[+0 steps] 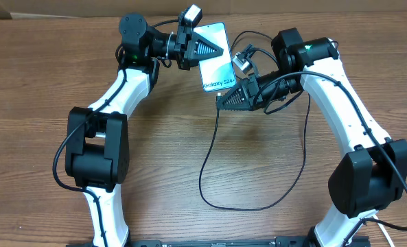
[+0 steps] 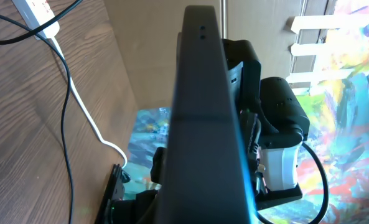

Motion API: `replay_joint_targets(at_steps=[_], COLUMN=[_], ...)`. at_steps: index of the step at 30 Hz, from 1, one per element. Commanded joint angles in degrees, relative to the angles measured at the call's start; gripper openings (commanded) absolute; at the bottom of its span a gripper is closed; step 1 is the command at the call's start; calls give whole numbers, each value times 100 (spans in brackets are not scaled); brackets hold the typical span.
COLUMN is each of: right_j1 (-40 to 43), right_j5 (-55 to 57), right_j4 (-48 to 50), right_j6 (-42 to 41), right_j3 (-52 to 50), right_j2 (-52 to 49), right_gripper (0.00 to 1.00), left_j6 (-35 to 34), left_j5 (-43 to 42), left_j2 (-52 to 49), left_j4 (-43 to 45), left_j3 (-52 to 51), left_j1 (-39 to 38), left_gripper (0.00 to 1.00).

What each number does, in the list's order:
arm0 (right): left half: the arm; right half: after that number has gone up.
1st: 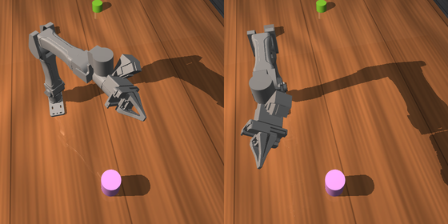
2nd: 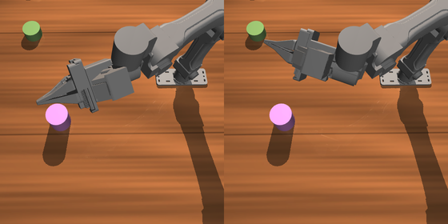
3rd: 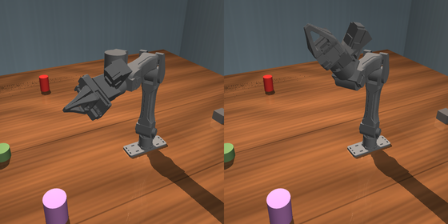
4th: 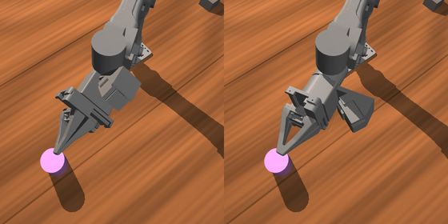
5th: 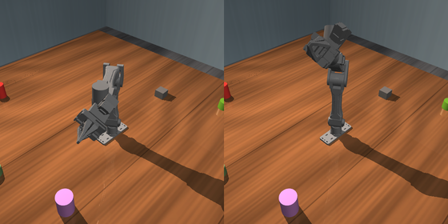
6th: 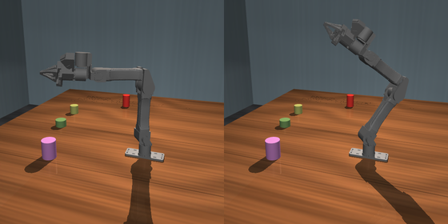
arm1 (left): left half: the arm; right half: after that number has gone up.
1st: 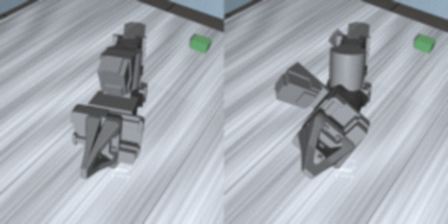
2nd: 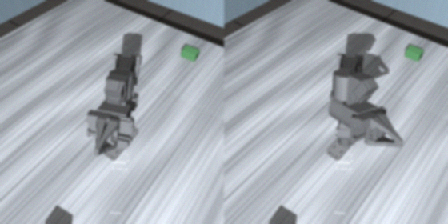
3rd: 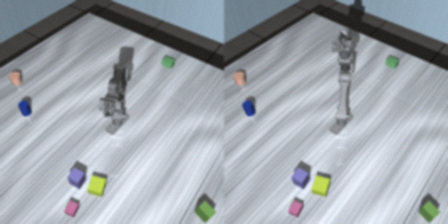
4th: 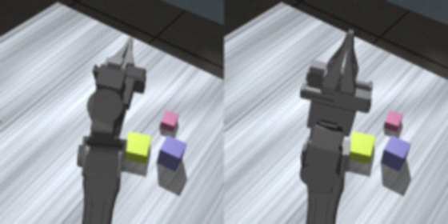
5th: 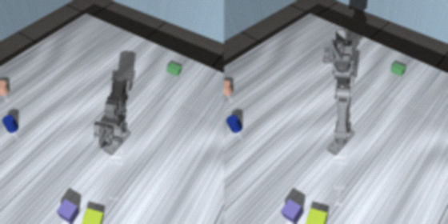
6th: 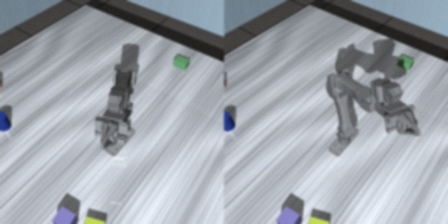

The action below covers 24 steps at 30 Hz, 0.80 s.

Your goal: Plug charger to phone and switch on socket

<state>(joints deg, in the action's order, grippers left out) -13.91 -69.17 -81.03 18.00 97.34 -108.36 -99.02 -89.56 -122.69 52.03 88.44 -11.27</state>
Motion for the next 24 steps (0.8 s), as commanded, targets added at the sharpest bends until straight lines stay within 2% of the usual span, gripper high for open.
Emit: replay_joint_targets(at_steps=[1, 24], right_j1=[-26, 153], right_j5=[-105, -144], right_j4=[74, 109], right_j6=[-48, -168], right_j3=[138, 138], right_j2=[153, 153], right_gripper=[4, 3], left_j6=[-44, -39], left_j5=[-109, -111], left_j2=[44, 44], left_j4=[31, 31], left_j3=[181, 181], left_j1=[-79, -83], left_gripper=[4, 4])
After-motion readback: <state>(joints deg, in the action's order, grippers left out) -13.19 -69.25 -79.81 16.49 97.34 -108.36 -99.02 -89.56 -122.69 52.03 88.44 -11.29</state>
